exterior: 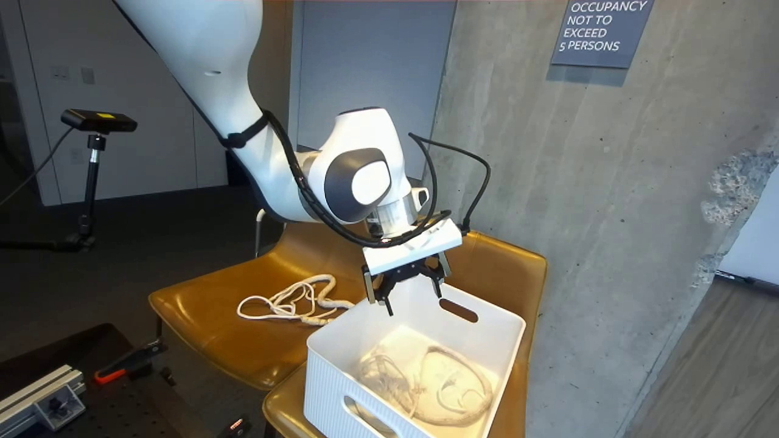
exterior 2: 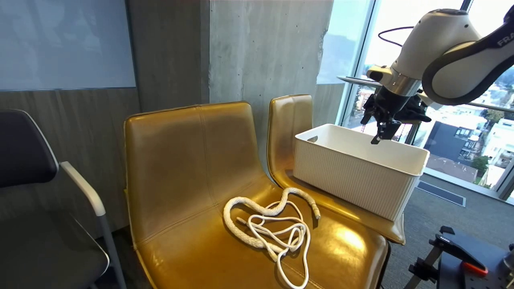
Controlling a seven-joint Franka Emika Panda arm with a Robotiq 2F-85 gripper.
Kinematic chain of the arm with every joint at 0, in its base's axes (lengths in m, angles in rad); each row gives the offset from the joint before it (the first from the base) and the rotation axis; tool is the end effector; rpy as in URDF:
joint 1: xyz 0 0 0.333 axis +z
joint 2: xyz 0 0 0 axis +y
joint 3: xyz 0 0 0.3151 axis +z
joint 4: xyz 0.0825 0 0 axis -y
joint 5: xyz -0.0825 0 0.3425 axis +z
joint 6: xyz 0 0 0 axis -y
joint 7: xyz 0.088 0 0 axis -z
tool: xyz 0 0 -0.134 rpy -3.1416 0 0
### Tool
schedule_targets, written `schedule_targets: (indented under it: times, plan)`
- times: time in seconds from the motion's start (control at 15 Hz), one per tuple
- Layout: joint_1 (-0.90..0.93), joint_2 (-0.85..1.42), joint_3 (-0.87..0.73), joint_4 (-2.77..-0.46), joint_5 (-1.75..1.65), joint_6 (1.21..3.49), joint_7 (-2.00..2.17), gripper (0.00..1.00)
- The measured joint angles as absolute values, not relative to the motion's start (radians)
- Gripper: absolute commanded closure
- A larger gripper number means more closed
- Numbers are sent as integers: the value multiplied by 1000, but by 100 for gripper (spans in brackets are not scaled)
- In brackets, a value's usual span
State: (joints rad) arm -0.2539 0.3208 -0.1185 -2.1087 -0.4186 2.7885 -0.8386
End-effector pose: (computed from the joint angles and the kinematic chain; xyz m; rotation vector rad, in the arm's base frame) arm 0.5567 -0.1990 0.3048 2.4911 1.1231 0.2010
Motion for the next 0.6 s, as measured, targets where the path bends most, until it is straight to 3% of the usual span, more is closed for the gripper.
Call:
schedule_targets:
  times: [0.6]
  plan:
    - [-330, 650, -73, -1850, -306, 2803, -972, 0]
